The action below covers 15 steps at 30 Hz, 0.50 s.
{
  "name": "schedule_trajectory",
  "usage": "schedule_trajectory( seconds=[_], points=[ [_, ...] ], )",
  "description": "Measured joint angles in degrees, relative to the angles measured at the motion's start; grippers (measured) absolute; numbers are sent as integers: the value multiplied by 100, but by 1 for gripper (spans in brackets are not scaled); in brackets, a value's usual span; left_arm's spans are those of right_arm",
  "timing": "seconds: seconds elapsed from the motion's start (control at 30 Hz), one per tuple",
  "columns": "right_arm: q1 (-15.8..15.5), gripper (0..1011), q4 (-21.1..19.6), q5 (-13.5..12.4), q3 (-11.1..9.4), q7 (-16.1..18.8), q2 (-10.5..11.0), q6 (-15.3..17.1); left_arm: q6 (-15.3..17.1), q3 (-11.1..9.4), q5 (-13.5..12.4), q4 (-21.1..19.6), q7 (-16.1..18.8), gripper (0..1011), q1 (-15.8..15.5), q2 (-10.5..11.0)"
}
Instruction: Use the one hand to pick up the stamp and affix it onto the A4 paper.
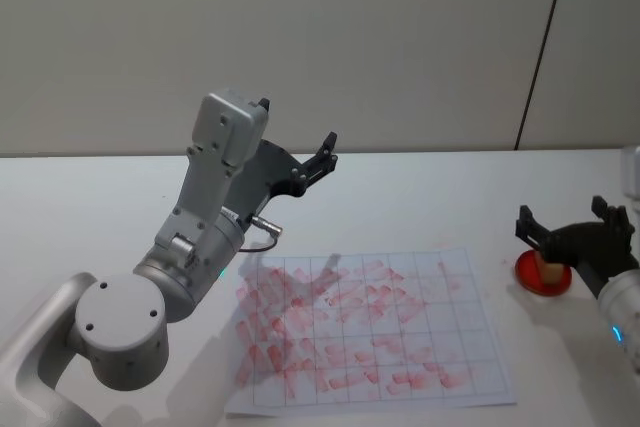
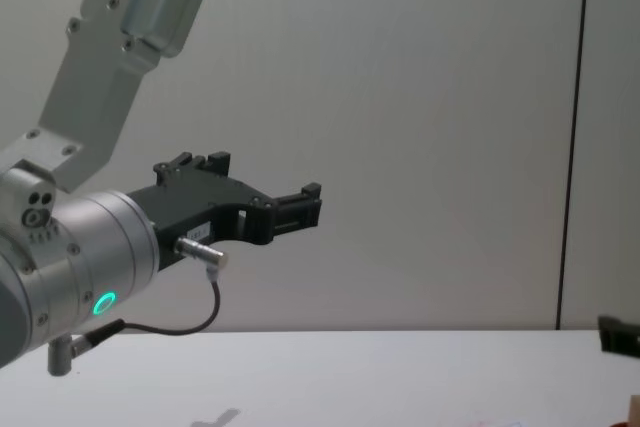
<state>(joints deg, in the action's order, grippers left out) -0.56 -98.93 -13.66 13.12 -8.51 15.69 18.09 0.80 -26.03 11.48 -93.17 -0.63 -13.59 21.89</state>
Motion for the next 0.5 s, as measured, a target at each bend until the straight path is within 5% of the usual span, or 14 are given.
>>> schedule_trajectory(
  seconds=[0.5],
  points=[
    [143, 1001, 453, -156, -37, -4, -167, 360, 0, 0, 0, 0, 0, 1001, 0, 0]
  ],
)
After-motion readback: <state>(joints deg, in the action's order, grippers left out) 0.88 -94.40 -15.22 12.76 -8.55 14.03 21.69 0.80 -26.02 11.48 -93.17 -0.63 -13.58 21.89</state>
